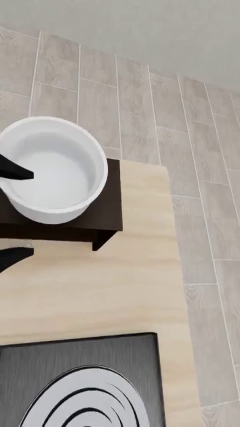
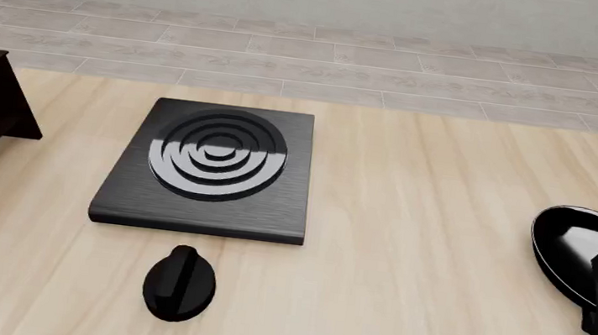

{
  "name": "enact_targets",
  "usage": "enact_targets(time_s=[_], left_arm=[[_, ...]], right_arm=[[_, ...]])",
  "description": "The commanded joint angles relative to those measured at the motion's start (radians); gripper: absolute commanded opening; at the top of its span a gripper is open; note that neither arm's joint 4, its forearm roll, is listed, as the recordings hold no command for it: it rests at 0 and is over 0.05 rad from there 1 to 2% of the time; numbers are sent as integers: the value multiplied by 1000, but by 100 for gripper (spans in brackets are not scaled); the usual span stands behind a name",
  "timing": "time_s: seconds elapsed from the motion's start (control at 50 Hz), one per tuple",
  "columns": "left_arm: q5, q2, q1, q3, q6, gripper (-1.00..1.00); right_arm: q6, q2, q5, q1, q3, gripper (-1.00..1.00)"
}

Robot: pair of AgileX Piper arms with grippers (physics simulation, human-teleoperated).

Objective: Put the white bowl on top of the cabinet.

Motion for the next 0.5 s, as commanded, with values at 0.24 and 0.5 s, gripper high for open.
enact_targets(time_s=[0.24, 0.5], left_arm=[[-21, -289, -127, 133, -188, 100], [-9, -438, -233, 70, -289, 100]], right_arm=[[0, 0, 0, 0, 0, 100], [0, 0, 0, 0, 0, 100]])
